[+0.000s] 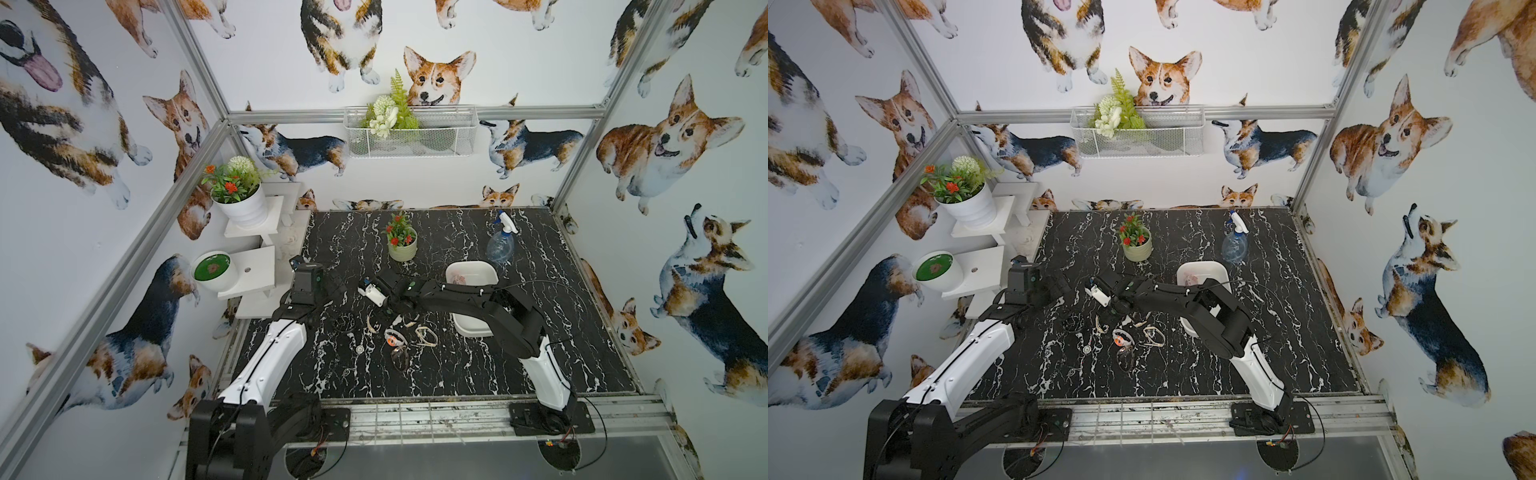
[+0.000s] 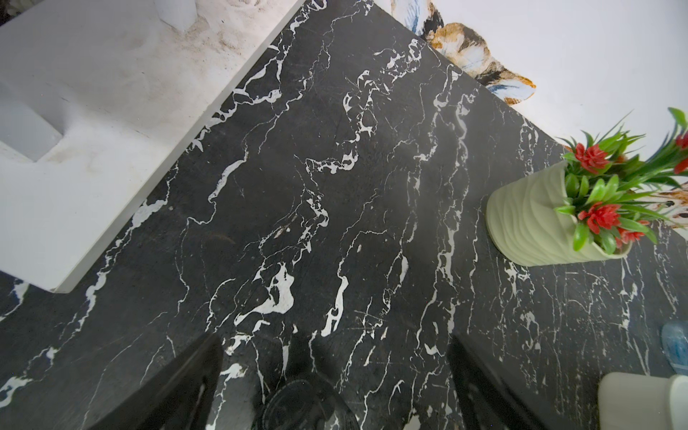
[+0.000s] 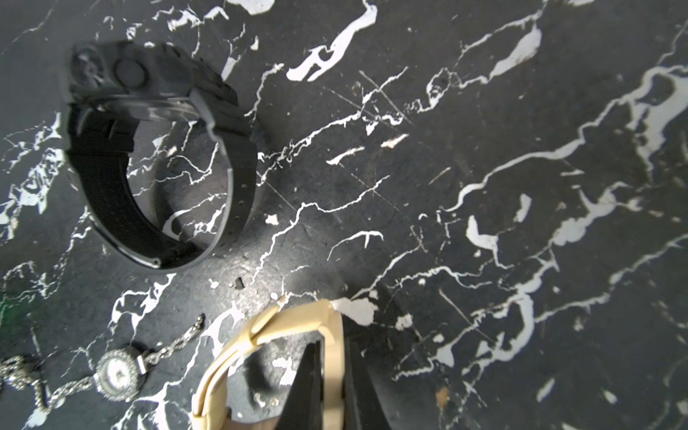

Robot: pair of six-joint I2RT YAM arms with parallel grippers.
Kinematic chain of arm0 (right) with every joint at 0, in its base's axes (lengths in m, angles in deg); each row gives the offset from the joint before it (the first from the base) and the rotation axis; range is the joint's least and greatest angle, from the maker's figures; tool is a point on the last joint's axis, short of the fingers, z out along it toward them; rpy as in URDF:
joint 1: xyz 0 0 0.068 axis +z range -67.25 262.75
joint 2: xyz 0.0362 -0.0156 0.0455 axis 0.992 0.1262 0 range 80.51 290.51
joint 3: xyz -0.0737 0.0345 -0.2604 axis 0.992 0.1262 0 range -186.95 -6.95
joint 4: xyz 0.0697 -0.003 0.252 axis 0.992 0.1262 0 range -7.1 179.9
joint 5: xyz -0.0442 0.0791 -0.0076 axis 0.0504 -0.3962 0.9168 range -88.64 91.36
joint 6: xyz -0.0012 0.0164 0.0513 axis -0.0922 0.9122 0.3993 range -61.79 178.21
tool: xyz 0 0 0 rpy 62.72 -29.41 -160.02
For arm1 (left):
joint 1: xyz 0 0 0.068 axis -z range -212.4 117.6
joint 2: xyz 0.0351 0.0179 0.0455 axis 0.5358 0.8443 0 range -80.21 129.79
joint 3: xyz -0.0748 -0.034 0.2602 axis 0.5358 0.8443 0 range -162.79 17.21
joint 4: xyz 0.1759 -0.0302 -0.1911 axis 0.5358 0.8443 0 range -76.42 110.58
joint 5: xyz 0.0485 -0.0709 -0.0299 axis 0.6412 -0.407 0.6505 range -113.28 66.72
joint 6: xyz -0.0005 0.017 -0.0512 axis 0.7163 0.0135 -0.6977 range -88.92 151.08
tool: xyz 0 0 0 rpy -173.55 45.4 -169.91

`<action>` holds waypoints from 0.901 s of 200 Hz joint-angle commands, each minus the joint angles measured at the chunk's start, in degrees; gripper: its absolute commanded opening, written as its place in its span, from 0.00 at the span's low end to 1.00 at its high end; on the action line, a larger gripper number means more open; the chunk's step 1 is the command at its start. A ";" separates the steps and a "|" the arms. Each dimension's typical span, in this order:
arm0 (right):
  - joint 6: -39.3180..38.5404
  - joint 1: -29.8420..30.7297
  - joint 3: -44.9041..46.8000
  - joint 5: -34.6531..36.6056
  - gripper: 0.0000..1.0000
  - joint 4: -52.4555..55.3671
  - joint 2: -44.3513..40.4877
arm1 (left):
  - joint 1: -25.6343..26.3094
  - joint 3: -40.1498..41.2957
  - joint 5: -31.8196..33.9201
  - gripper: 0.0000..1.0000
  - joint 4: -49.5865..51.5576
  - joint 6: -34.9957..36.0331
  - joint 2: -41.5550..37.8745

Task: Put the watch into the storage box
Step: Pick up the watch at the center of the board, then place the watch in the storage box.

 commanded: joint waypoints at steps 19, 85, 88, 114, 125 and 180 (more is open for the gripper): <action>3.38 -2.29 5.22 -11.06 0.00 -9.06 -7.36 | 0.02 1.54 -3.34 1.00 -4.89 1.93 -1.89; 6.86 -12.88 17.95 -8.86 0.00 -13.68 -23.52 | 2.75 2.71 -12.44 1.00 -12.49 4.80 -2.54; 6.91 -13.43 18.58 -8.48 0.00 -13.46 -24.12 | 2.95 2.62 -13.06 1.00 -12.96 4.81 -2.17; 7.18 -18.34 23.24 -5.11 0.00 -10.52 -29.01 | 6.55 1.08 -15.67 1.00 -15.29 5.85 1.21; 7.47 -20.36 25.22 -3.34 0.00 -9.05 -31.01 | 9.04 -0.16 -15.33 1.00 -15.45 7.24 2.79; 9.40 -31.37 30.75 4.33 0.00 -0.52 -36.92 | 17.44 -4.51 -16.08 1.00 -18.71 7.36 11.32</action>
